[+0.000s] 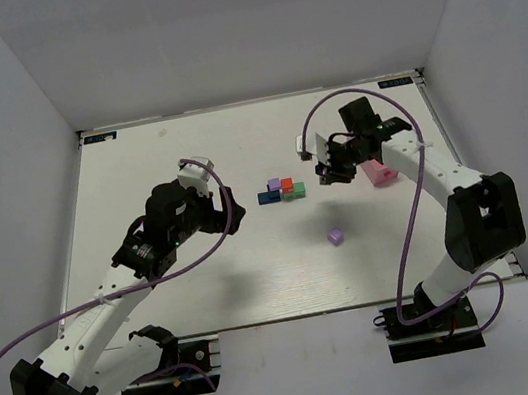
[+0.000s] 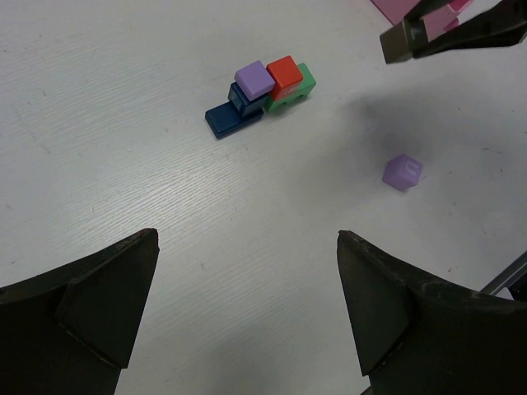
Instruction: Build the wood block tower
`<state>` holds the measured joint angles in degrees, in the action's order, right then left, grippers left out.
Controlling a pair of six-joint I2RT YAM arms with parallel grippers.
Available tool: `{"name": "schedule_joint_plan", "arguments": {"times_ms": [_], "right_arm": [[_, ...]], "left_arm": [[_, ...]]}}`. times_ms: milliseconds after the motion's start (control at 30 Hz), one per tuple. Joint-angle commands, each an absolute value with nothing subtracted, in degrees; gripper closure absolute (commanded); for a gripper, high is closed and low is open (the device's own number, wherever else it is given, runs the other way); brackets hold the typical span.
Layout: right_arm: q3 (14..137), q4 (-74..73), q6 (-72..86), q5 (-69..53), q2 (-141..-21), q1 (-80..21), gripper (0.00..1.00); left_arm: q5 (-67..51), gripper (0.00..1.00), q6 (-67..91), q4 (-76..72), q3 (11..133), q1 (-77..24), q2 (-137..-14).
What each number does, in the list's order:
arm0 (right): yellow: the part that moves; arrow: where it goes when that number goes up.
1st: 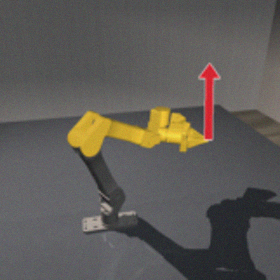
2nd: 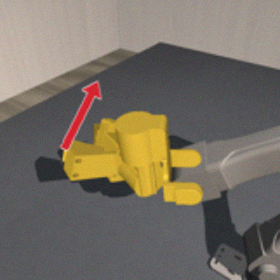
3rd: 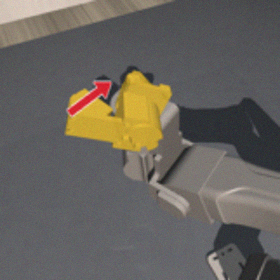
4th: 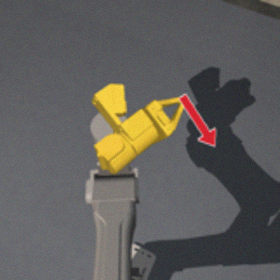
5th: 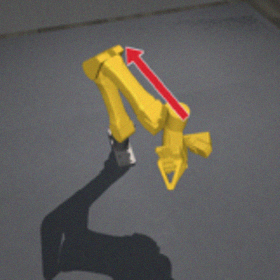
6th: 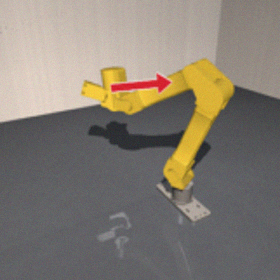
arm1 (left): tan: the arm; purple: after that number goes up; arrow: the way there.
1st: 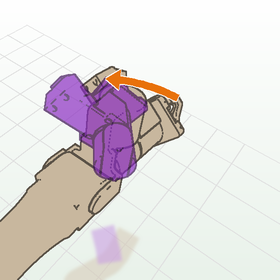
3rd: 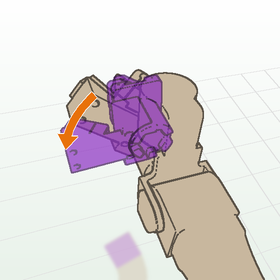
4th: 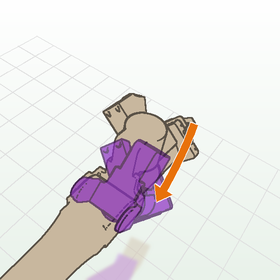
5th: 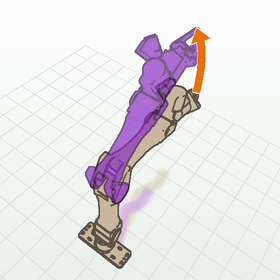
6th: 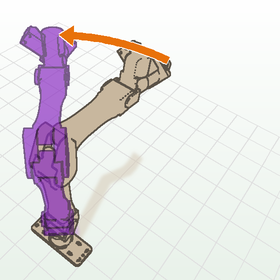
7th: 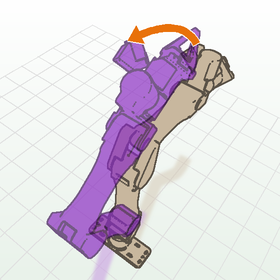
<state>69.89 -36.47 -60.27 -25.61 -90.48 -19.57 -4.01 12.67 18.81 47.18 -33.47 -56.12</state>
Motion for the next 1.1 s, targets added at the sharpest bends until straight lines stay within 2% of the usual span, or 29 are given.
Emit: {"name": "schedule_joint_plan", "arguments": {"times_ms": [0, 167, 533, 1067], "right_arm": [[74.96, -39.11, -59.59, -27.60, -89.38, -20.74, 0.94], [81.46, -39.90, -58.80, -29.00, -92.02, -23.46, 0.94], [99.56, -47.02, -59.85, -29.27, -107.13, -29.00, 0.94], [105.64, -50.10, -62.23, -26.63, -115.92, -31.64, 0.94]], "left_arm": [[-3.69, 0.00, 12.04, 17.67, 46.49, -33.22, -54.93], [-4.22, 0.00, 11.51, 17.14, 46.49, -33.22, -54.40], [-4.22, 0.00, 10.99, 17.14, 46.49, -33.22, -53.88], [-5.36, 0.00, 10.46, 17.14, 45.97, -33.22, -53.88]]}}
